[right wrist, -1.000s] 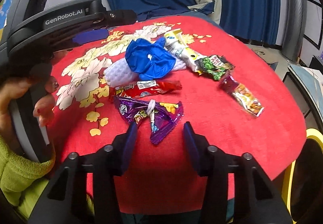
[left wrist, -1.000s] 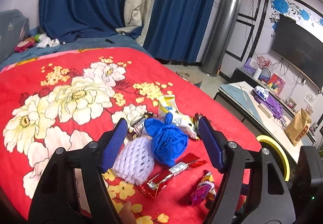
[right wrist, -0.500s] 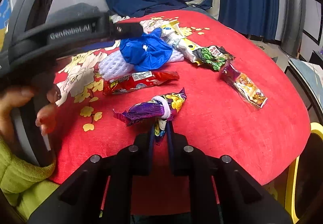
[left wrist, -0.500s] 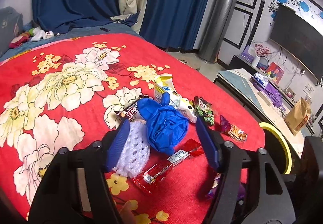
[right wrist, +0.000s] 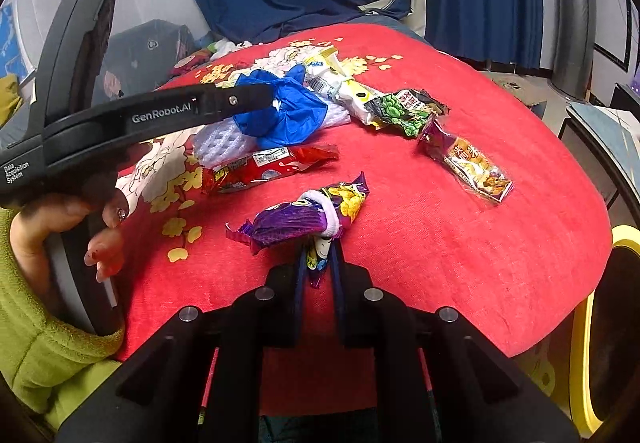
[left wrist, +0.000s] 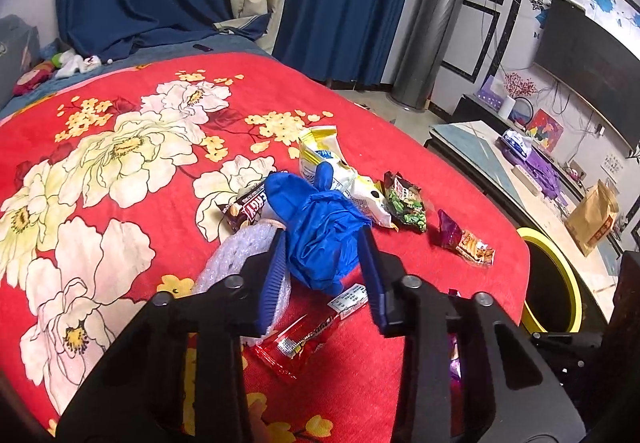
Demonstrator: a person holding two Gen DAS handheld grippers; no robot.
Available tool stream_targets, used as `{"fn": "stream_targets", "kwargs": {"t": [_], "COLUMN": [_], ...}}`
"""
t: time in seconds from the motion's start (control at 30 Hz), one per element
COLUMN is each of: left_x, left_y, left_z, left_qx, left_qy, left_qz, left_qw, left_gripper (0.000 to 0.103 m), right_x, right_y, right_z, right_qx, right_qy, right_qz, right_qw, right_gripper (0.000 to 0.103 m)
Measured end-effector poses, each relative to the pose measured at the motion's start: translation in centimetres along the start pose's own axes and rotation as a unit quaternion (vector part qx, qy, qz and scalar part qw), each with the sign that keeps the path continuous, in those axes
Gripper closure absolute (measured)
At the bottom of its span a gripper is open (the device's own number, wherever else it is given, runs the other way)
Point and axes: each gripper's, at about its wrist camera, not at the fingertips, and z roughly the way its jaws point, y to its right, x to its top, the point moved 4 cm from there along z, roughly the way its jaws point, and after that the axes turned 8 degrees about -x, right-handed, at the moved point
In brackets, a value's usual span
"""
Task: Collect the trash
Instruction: 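Grasp the purple candy wrapper with the right tool while the left tool grasps the blue glove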
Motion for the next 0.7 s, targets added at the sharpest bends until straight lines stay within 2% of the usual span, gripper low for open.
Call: {"fn": "stream_targets", "kwargs": {"t": [0.13, 0.27, 0.7], "left_x": [-0.1, -0.1, 0.7], "left_y": [-0.1, 0.0, 1.1], "left_z": [0.1, 0.0, -1.1], "left_qx": [-0.001, -0.006, -0.020], "left_qy": [-0.002, 0.000, 0.021], "left_qz": [-0.001, -0.001, 0.013], "left_qw": [1.0000, 1.0000, 0.9995], "left_gripper": [0.089, 0.094, 0.099], "right_x": [0.1, 0.2, 0.7], "right_y": [0.0, 0.1, 0.6], "right_z": [-0.1, -0.2, -1.0], "right_qx": [0.000, 0.000, -0.002], "right_qy": [0.003, 0.004, 0.016], "right_qz": [0.001, 0.003, 0.008], "right_qw": [1.000, 1.000, 1.000], "right_gripper": [0.091, 0.091, 0.091]}}
